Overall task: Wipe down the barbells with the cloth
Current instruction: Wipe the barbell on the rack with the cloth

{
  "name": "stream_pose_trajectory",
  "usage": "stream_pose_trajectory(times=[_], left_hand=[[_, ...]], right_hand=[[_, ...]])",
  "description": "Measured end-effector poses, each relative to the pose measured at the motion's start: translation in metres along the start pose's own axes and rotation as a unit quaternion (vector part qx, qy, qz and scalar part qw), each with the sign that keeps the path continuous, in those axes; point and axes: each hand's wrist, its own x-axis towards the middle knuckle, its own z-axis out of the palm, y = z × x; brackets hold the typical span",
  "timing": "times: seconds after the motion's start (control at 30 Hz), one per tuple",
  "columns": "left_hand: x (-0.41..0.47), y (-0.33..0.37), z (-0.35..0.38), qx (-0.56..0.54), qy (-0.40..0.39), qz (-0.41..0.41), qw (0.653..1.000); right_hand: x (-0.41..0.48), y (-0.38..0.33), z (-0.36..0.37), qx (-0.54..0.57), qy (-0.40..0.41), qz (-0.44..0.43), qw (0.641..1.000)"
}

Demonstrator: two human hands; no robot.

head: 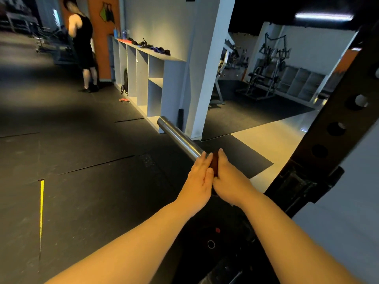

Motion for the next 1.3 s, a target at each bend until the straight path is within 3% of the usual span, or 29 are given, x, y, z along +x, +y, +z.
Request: stream_pose_trajectory(times=[0.07,0.13,0.2,0.3,0.43,0.47,0.6,0.73,0.87,0.97,1.2,1.3], left_hand=[[0.007,-0.002,0.004,0.064,-0.052,0.038,0.996],[0.008,-0.006,0.01,0.141,-0.083,0.077,0.984],[0.011,-0.016,0.006,0.195,-0.06,0.126,0.971],[0.028,-0.041,-0.021,0.206,0.001,0.136,0.969],[0.061,-0.038,-0.042,0.053,0.004,-0.019,0.998],[0.064,-0.031,-0.036,0.069,-0.009,-0.027,0.997],[0.05,-0.013,-0.004,0.151,-0.042,0.016,0.987],[0.059,-0.045,-0.031,0.237,-0.051,0.14,0.96],[0.095,-0.073,-0.052,0.289,-0.021,0.097,0.952],[0.088,-0.046,-0.033,0.231,-0.02,0.03,0.972],[0.052,-0.045,-0.029,0.242,-0.106,0.2,0.943],[0.082,-0.065,-0.057,0.252,-0.092,0.178,0.947]], right_hand=[[-0.01,0.01,-0.012,0.068,0.044,0.001,0.997],[-0.018,0.02,-0.014,0.016,0.157,0.028,0.987],[-0.02,0.02,-0.008,-0.026,0.187,0.064,0.98],[-0.018,0.021,0.004,-0.077,0.121,0.115,0.983],[-0.011,0.01,0.011,-0.213,0.025,0.164,0.963],[-0.007,0.009,0.013,-0.26,0.006,0.17,0.951],[0.0,0.01,0.02,-0.332,0.013,0.18,0.926],[-0.004,0.006,0.018,-0.389,0.009,0.138,0.911],[-0.008,-0.004,0.012,-0.377,0.005,0.144,0.915],[-0.009,-0.012,0.011,-0.381,-0.002,0.16,0.91],[-0.003,-0.013,0.015,-0.338,0.004,0.239,0.91],[-0.003,-0.012,0.015,-0.32,0.007,0.251,0.913]])
